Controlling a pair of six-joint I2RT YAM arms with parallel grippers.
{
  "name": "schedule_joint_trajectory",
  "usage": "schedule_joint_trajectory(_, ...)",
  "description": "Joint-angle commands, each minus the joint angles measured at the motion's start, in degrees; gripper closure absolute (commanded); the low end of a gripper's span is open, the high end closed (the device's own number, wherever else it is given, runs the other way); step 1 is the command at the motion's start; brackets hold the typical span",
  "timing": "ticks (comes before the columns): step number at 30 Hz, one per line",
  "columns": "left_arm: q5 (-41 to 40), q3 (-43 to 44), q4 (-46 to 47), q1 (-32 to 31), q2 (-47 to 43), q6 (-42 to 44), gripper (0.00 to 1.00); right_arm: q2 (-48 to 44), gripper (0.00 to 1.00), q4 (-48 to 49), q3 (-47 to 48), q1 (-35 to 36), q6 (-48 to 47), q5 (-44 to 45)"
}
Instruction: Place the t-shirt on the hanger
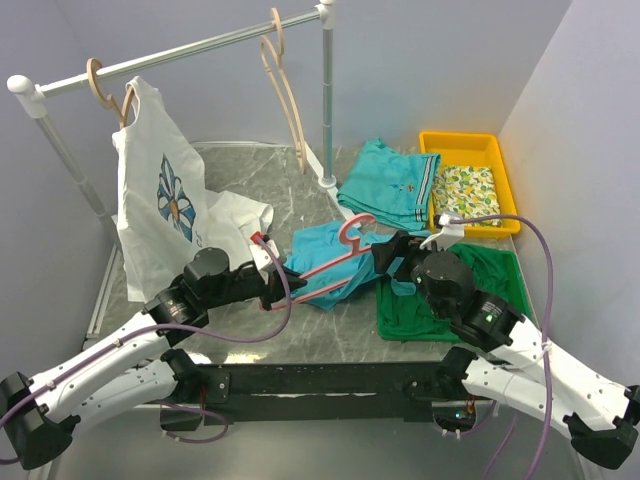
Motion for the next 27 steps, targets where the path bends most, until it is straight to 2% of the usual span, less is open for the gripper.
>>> schedule_joint_trajectory(1,-0.01,0.99,6.09,-0.61,0.05,-0.34,0.99,-1.61,0.10,-1.90,0.54,-0.32,3.11,2.74)
schedule_joint_trajectory(4,-0.36,0.73,5.91,-0.79,-0.47,-0.34,0.99,-1.96,0.06,-5.05,2.47,-1.37,3.99,4.85)
schedule_joint_trajectory(8,-0.97,0.73,5.83,-0.88,-0.57,-0.42,0.99,-3.88,0.06,-5.08,3.54,-1.55,1.90,3.02)
schedule_joint_trajectory(9,-0.97,0.82,5.74,-0.79,-0.30,-0.51,0.99,-5.03,0.07,-0.89,2.84,-1.47,-1.51,-1.08)
schedule_joint_trajectory(14,-0.71,1.52,6.53,-0.88,2.33,-1.83,0.99,-9.96,0.08,11.96,-3.58,-1.46,-9.35,-10.87)
schedule_joint_trajectory(18,-0.71,2.92,6.53,-0.88,4.97,-2.53,0.99,-5.22,0.09,16.46,-2.62,-1.20,-14.98,-14.92)
schedule_joint_trajectory(27,0.87,7.15,4.25,-0.88,9.36,-2.80,0.99,3.66,0.11,18.49,-0.42,2.93,-19.74,-8.69)
